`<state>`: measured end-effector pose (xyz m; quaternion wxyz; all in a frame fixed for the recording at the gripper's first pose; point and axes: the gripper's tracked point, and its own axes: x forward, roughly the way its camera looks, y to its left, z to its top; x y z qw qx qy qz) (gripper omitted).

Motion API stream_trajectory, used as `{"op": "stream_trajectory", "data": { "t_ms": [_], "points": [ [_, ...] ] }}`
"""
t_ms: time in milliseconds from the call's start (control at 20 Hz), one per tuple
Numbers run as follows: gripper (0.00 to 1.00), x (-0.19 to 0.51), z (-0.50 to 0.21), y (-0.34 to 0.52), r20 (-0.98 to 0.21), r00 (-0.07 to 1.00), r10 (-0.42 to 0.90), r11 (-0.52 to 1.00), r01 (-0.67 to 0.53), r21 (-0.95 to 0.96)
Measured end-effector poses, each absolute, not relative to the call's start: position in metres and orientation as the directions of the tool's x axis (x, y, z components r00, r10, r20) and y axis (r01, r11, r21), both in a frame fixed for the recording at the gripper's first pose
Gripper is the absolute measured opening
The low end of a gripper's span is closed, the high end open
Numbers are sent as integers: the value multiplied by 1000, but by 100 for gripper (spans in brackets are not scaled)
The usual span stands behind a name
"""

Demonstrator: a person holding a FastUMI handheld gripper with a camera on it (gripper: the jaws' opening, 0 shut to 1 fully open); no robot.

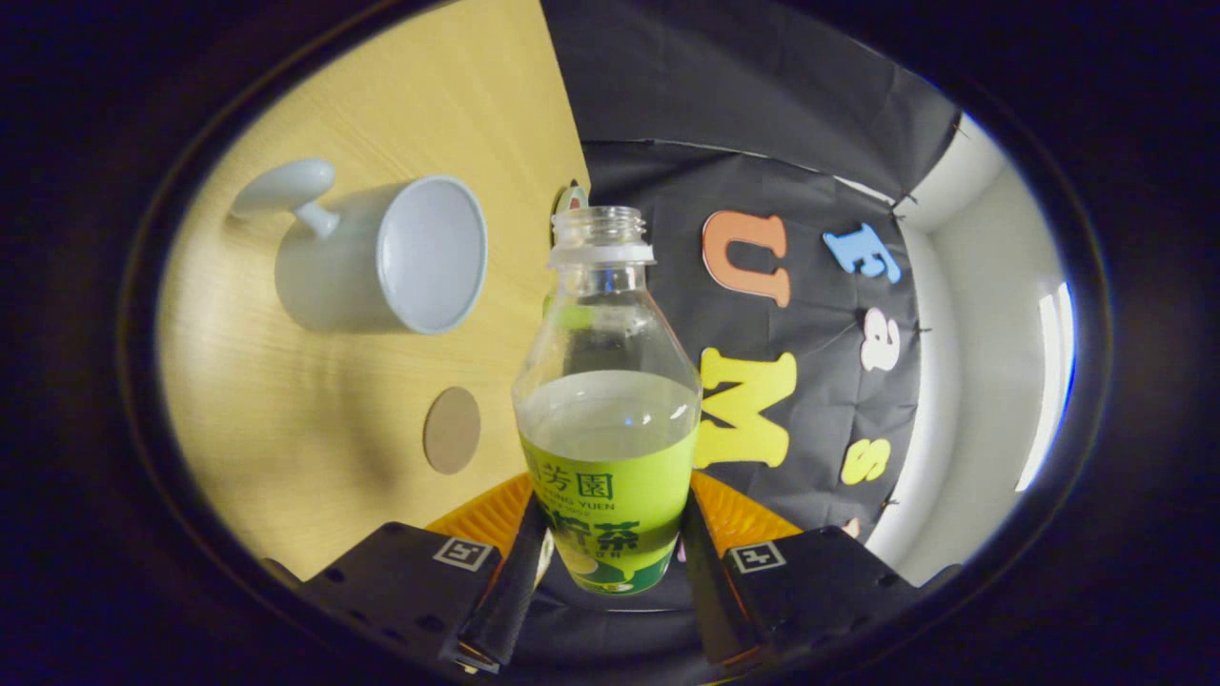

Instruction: Take the bottle from table, then pour the juice into the cup, finally place the bottle on the coaster

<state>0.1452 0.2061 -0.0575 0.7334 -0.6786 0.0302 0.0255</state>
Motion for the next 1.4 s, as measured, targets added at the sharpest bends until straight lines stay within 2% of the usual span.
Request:
{"op": "stream_trajectory", "data": {
  "t_ms": [500, 800, 1050, 1400],
  "points": [
    [76, 135, -75, 223, -283, 955, 93, 551, -286, -784],
    [76, 138, -60, 227, -311, 930, 195, 777, -340, -530],
    [76, 146, -43, 229, -291, 915, 280, 883, -365, -296],
    [76, 183, -40, 219, -270, 906, 325, 930, -358, -80]
  ]
}}
